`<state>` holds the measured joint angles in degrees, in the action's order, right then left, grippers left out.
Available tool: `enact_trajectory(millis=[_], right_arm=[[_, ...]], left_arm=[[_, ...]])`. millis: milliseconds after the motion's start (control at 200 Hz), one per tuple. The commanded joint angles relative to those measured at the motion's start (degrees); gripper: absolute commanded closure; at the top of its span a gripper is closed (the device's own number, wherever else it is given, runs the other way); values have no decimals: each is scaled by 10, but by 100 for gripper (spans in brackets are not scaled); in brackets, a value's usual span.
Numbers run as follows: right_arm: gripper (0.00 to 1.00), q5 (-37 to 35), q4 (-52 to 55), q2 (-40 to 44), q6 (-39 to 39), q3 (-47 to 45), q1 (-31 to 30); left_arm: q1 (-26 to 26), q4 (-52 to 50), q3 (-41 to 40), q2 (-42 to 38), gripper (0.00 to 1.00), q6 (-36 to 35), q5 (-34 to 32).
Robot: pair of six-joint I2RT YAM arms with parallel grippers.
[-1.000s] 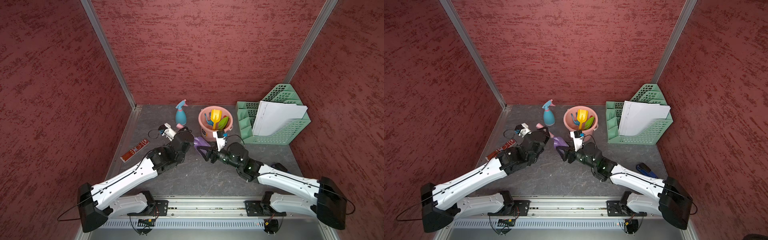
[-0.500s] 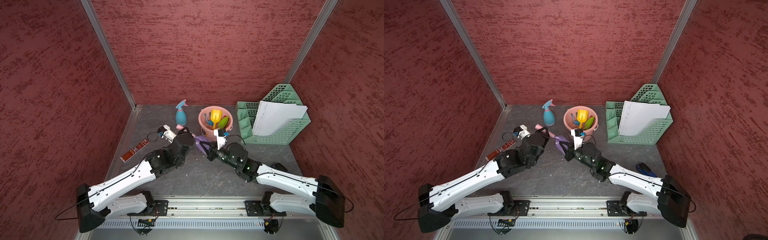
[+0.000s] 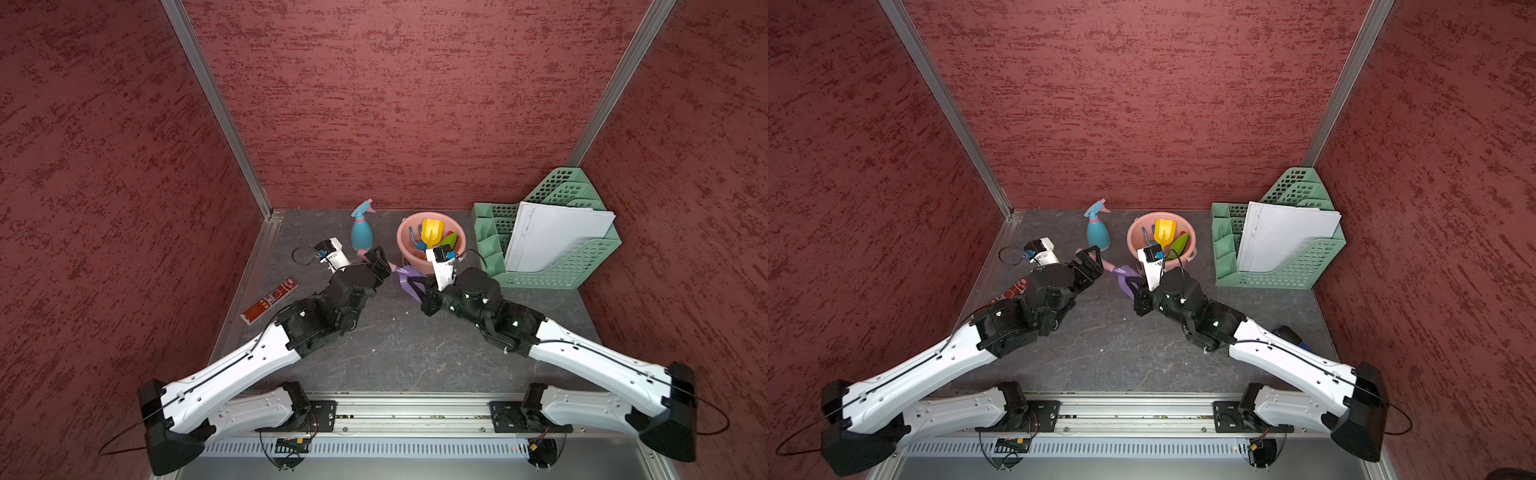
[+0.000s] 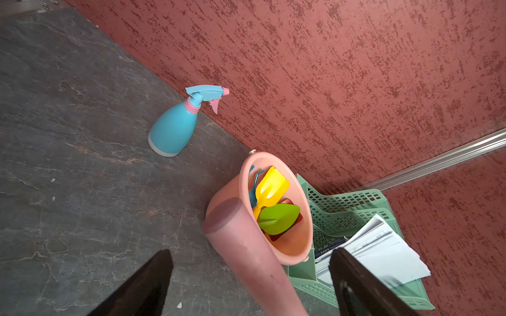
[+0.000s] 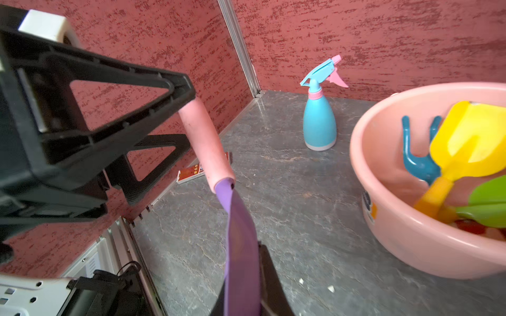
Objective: Organize the gardening tools
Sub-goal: Pick up the gardening tool from the center of the board.
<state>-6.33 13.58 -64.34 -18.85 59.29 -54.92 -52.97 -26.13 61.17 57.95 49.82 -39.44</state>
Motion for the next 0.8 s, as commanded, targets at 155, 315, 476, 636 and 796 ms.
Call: enact_trajectory(millis=[155, 315, 476, 636, 796], right_arm=[[100, 10, 396, -29, 93, 204, -1], [100, 54, 517, -60, 100, 306, 1], [100, 92, 600, -101, 119, 386, 2], [100, 114, 624, -118, 130, 421, 3], [100, 137, 621, -123, 131, 431, 3]], left_arm=[[-7, -84, 34, -31, 0, -475, 150], [-12, -89, 5, -83, 1, -619, 241], [-14, -122, 21, -74, 10, -675, 307], [-24, -129, 39, -44, 18, -695, 357], [-33, -110, 38, -19, 21, -698, 378]])
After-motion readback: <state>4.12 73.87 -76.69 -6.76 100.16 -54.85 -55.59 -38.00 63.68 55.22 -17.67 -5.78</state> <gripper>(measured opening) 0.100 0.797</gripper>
